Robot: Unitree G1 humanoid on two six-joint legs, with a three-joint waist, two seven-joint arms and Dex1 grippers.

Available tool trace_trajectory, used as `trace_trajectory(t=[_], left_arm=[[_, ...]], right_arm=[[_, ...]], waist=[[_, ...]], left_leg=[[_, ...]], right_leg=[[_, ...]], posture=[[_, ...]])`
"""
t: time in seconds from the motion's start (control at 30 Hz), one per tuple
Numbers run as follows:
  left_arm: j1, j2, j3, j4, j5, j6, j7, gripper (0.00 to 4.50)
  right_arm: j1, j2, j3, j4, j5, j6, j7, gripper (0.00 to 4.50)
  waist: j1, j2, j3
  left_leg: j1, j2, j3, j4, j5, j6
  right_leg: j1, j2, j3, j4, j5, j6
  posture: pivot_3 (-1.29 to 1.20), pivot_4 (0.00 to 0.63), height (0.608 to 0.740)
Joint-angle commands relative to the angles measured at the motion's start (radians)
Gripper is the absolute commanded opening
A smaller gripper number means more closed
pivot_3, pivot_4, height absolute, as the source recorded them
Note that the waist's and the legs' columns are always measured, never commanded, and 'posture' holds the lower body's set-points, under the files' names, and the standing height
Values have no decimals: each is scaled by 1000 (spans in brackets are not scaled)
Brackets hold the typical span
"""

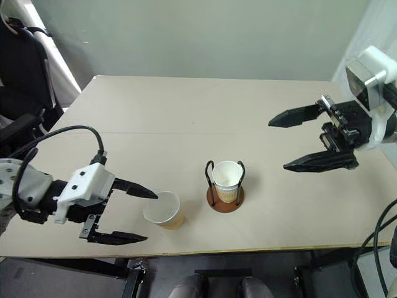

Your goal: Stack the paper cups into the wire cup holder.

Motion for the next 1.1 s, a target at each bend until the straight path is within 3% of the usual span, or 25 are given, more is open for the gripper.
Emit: trace_trajectory(t=[0.03, 0.1, 0.2, 0.53, 0.87, 0.93, 1.1], left_arm=[[-25, 5, -61, 1, 43, -39, -40, 4500], [-35, 6, -91, 10, 64, -57, -59, 4500], [-36, 7, -144, 30, 130, -103, -79, 3891], [-85, -59, -261, 77, 269, -171, -71, 165], [-149, -76, -250, 141, 267, -200, -111, 61], [-229, -94, -216, 175, 205, -168, -131, 61], [-637, -202, -184, 415, 109, -78, -141, 61]], right_arm=[[9, -22, -76, -79, 60, 31, -47, 4454], [30, -30, -88, -103, 69, 40, -63, 4454], [61, -44, -109, -138, 85, 55, -86, 4500], [119, -83, -171, -196, 129, 75, -152, 4500], [132, -95, -166, -194, 118, 47, -176, 4500], [129, -99, -169, -185, 118, 42, -174, 4500], [98, -103, -206, -152, 164, 64, -198, 4500]], waist=[[-5, 2, 0], [-6, 2, 0], [-4, 2, 0], [0, 2, 0], [1, 2, 0], [4, 2, 0], [10, 1, 0]], left_leg=[[0, 0, 0, 0, 0, 0], [0, 1, 0, 0, 0, 0], [0, 2, -1, 0, 0, 1], [-1, 2, -1, 1, -1, 2], [-1, 2, -1, 1, -2, 3], [-2, 2, -1, 2, -2, 3], [-4, 1, -3, 5, -1, 3]], right_leg=[[0, 0, 0, 0, 0, 0], [0, 2, 0, 0, 0, 0], [0, 3, 0, 0, 0, 0], [0, 3, 1, -2, -1, 2], [0, 3, 1, -1, -1, 3], [0, 3, 1, -1, -1, 3], [0, 3, 0, -1, 1, 5]], posture=[[0, 150, 740], [0, 150, 740], [0, 150, 740], [0, 150, 740], [0, 150, 740], [0, 150, 740], [0, 150, 740]])
